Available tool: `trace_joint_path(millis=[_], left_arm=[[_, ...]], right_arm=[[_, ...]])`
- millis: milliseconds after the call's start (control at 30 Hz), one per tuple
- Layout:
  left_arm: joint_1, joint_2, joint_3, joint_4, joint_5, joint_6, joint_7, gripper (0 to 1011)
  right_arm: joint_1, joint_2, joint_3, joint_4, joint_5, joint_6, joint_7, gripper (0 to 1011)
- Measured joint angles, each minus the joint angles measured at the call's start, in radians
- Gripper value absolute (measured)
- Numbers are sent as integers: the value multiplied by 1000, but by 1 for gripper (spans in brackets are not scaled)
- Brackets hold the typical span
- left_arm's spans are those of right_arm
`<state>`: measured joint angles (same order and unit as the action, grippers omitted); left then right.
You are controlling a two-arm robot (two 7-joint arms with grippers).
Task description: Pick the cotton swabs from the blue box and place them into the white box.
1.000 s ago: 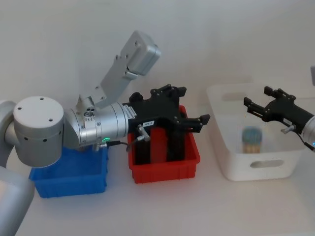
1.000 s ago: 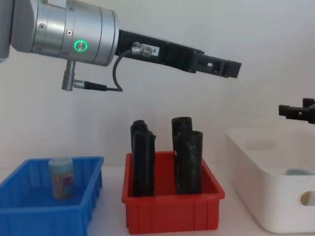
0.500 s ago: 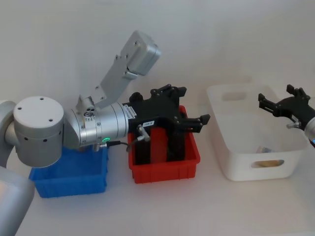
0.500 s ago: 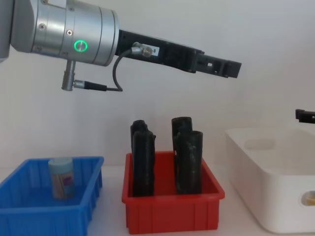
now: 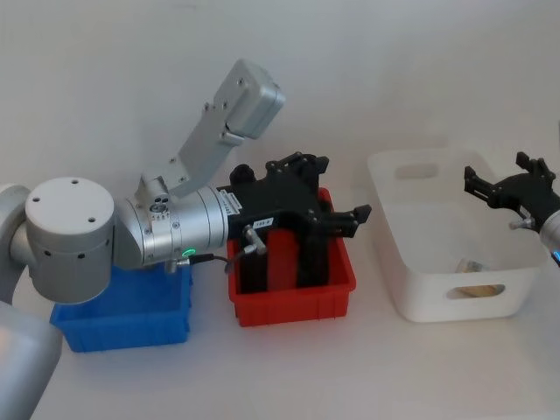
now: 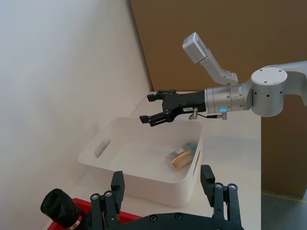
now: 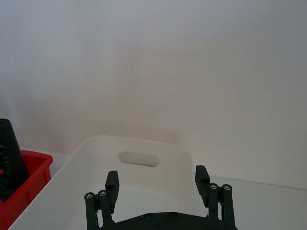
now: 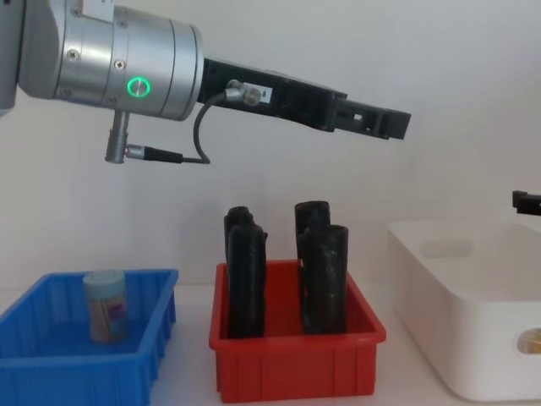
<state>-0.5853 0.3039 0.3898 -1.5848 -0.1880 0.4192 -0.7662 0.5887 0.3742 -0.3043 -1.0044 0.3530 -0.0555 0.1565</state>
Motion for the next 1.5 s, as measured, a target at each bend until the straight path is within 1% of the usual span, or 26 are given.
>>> trace_joint_path(millis=[100, 200, 233, 267, 400, 433, 633, 667, 700, 733, 767, 800, 867, 933, 1000, 1100, 1200, 1367, 1467, 1500], left_arm=[[12, 3, 2, -2, 0, -15, 26, 1004], [33, 8, 6, -4, -1, -39, 73, 1004], [33, 8, 6, -4, -1, -39, 73, 1004], [43, 10, 8, -5, -1, -50, 93, 1004], [65, 15, 13, -8, -2, -77, 142, 1004], [75, 17, 14, -9, -3, -88, 164, 1004], [108, 24, 21, -13, -4, -127, 235, 1004], [113, 25, 22, -13, -4, -132, 246, 1004], [122, 28, 23, -15, -4, -143, 266, 1004], [126, 28, 24, -15, -4, -147, 274, 1004], [136, 31, 26, -16, -5, -158, 294, 1004], [136, 31, 26, -16, -5, -158, 294, 1004], [154, 35, 29, -19, -6, -181, 335, 1004], [158, 36, 30, -19, -6, -185, 343, 1004], [177, 40, 34, -22, -7, -207, 384, 1004], [191, 43, 36, -23, -7, -222, 414, 1004], [213, 48, 41, -26, -8, -249, 464, 1004], [242, 54, 46, -30, -9, -282, 524, 1004], [260, 58, 49, -32, -10, -302, 564, 1004], [269, 60, 51, -33, -10, -313, 584, 1004]], right_arm=[[-16, -1, 2, -19, -1, 2, -2, 1001], [-43, -3, 6, -54, -5, 7, -6, 1001], [-57, -3, 8, -71, -6, 9, -9, 1002], [-64, -4, 9, -81, -7, 10, -10, 1001], [-110, -7, 15, -138, -12, 17, -17, 1002], [-118, -7, 16, -148, -13, 18, -18, 1002], [-178, -11, 23, -224, -19, 27, -27, 1001], [-178, -11, 23, -224, -19, 27, -27, 1002], [-194, -12, 26, -244, -21, 29, -29, 1002], [-210, -13, 28, -264, -23, 32, -32, 1002], [-217, -14, 29, -274, -24, 33, -33, 1002], [-223, -14, 30, -282, -25, 34, -34, 1002], [-246, -16, 33, -311, -27, 38, -37, 1002], [-262, -17, 35, -331, -29, 40, -39, 1002], [-285, -18, 38, -359, -32, 44, -43, 1002], [-316, -20, 42, -399, -35, 48, -47, 1002], [-344, -22, 46, -435, -38, 53, -51, 1002], [-390, -24, 52, -493, -43, 59, -58, 1002], [-428, -27, 57, -540, -47, 65, -64, 1002], [-428, -27, 57, -540, -47, 65, -64, 1002]])
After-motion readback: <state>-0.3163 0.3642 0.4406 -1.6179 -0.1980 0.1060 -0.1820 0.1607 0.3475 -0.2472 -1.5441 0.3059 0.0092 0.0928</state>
